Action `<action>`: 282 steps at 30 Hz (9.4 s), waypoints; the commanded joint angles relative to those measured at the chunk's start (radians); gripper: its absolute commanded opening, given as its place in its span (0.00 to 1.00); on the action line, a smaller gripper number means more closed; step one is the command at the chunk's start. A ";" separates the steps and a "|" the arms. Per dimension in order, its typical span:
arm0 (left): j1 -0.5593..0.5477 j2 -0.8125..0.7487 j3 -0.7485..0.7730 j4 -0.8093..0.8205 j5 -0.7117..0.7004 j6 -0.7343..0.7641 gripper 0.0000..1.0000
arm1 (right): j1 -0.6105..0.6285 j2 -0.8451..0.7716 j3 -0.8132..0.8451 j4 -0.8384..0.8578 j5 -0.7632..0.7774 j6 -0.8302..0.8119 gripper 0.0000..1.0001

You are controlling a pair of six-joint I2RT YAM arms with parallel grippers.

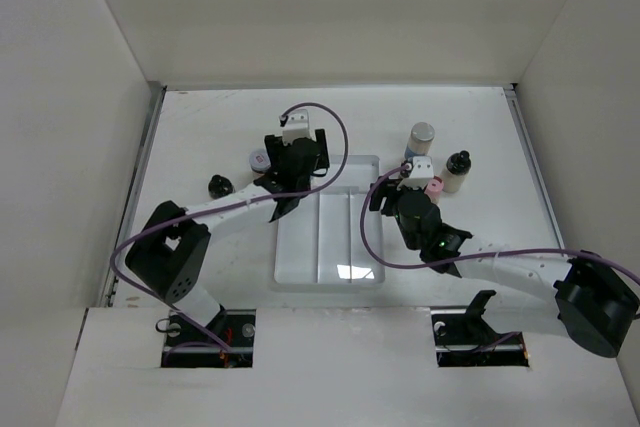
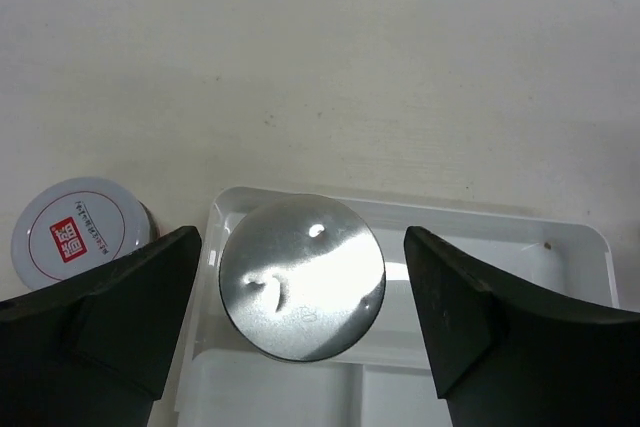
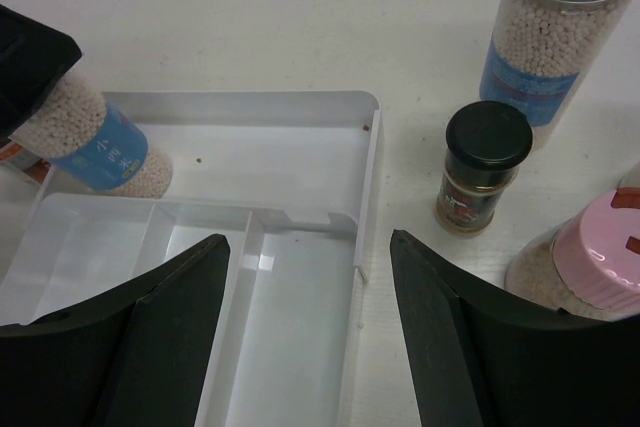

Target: Organize the condiment bottles

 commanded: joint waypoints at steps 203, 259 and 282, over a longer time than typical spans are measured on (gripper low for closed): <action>-0.069 -0.925 -0.264 -0.445 0.008 -0.095 0.44 | -0.011 -0.022 -0.004 0.061 0.008 0.008 0.80; 0.034 -0.718 -0.380 -0.378 -0.172 -0.214 0.73 | -0.022 -0.032 -0.001 0.061 0.006 0.002 0.82; 0.136 -0.671 -0.462 -0.267 -0.017 -0.184 0.34 | -0.022 -0.024 -0.003 0.061 0.003 0.000 0.82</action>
